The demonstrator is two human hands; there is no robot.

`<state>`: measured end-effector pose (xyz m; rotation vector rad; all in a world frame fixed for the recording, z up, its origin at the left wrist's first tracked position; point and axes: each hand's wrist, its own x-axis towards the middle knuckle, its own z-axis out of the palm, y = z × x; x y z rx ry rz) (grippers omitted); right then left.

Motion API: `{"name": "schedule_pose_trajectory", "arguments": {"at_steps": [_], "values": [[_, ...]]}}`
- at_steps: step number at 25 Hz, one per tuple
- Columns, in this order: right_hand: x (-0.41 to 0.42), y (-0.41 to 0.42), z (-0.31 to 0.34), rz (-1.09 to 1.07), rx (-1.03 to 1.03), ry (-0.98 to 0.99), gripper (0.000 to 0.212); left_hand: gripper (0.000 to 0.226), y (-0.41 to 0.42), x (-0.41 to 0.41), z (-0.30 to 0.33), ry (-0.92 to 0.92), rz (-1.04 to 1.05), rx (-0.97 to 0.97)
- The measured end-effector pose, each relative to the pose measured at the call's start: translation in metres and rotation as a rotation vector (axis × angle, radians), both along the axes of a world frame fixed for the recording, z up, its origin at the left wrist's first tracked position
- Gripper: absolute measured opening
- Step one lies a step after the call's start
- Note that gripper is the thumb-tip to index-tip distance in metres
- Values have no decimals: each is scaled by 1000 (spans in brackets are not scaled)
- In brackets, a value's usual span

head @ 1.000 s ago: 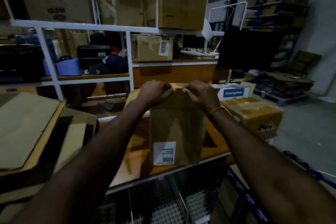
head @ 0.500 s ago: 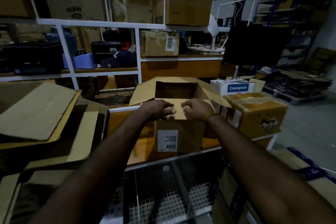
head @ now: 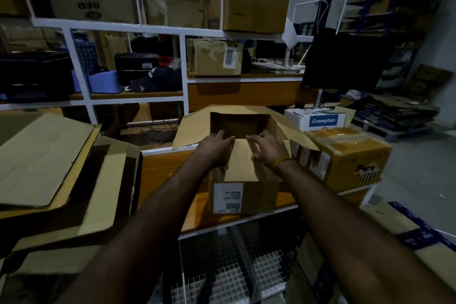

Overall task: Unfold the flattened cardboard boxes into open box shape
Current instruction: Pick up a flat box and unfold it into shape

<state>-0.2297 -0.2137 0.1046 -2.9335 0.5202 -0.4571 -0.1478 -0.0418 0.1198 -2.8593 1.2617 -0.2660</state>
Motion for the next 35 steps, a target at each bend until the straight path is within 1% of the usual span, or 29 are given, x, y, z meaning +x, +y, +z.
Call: {"name": "schedule_pose_trajectory", "arguments": {"at_steps": [3,5,7,8,10,11,12,13,14,15,16,17,19,22,24,27,31,35], "values": [[14,-7,15,0,23,24,43,53,-10,20,3,-59,-34,-97],[20,-15,22,53,99,110,31,33,-12,35,7,9,-67,-129],[27,-26,23,96,122,165,19,22,-15,49,14,131,-89,-75],[32,-29,22,101,145,156,22,23,-17,56,18,197,-92,-39],[41,-28,20,83,229,93,44,28,-20,68,23,324,-97,-24],[48,-26,20,61,250,66,51,32,-22,72,24,372,-109,-61],[53,-23,20,50,259,61,52,35,-24,77,24,398,-125,-112],[59,-21,20,40,255,75,50,35,-26,83,23,392,-139,-158],[64,-20,20,44,253,93,43,32,-28,87,21,358,-142,-186],[69,-20,20,46,242,110,33,27,-31,91,19,313,-132,-196],[73,-21,20,41,231,113,29,25,-34,95,17,272,-117,-194],[78,-22,21,25,218,105,33,29,-38,99,16,245,-101,-181],[87,-25,20,-28,209,87,49,42,-47,106,12,225,-80,-142],[101,-36,18,-85,105,127,67,53,-57,112,10,261,-67,-90],[111,-45,15,-99,88,161,71,57,-64,118,7,295,-58,-63],[128,-57,5,-106,166,194,76,63,-75,129,5,326,-49,-10],[149,-74,-7,-97,185,280,82,76,-89,150,7,321,-12,71],[172,-96,1,-59,174,298,87,80,-103,180,6,290,-15,66]]}}
